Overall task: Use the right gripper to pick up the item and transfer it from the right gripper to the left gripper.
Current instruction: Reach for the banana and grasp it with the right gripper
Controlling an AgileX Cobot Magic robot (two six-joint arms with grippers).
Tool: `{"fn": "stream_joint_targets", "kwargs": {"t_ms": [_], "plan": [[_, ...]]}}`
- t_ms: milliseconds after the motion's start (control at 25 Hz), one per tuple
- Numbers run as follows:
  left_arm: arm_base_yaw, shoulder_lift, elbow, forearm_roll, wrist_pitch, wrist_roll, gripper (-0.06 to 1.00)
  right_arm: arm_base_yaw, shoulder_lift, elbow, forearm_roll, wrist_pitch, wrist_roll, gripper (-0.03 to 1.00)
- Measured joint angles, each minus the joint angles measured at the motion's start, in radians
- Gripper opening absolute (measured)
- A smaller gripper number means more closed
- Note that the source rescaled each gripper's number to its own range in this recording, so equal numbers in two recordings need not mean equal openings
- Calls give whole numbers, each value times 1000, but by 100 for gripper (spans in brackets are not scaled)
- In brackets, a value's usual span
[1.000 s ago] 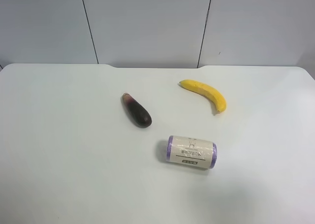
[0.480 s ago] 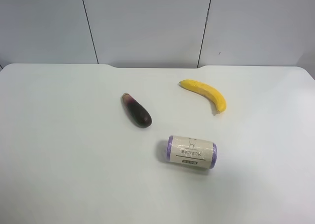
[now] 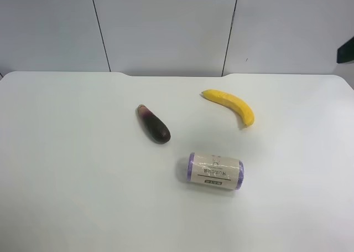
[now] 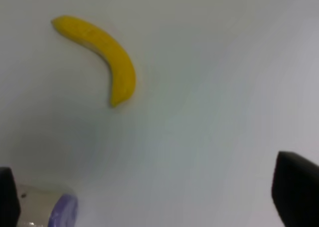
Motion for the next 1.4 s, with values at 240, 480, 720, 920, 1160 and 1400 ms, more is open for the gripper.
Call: {"fn": "stream_joint_targets", "kwargs": {"t_ms": [240, 480, 720, 920, 1160, 1400], "plan": [[0, 0, 0, 0, 0, 0, 100, 0, 318, -203, 0, -1, 0, 100], [0, 0, 0, 0, 0, 0, 100, 41, 557, -350, -7, 30, -1, 100], [0, 0, 0, 0, 0, 0, 100, 134, 755, -424, -73, 45, -2, 100], [0, 0, 0, 0, 0, 0, 100, 157, 895, -497, -85, 43, -2, 100], [0, 0, 0, 0, 0, 0, 100, 158, 1013, -523, -75, 1, -1, 100], [0, 0, 0, 0, 0, 0, 100, 158, 1089, -524, -75, -53, -2, 100]]}}
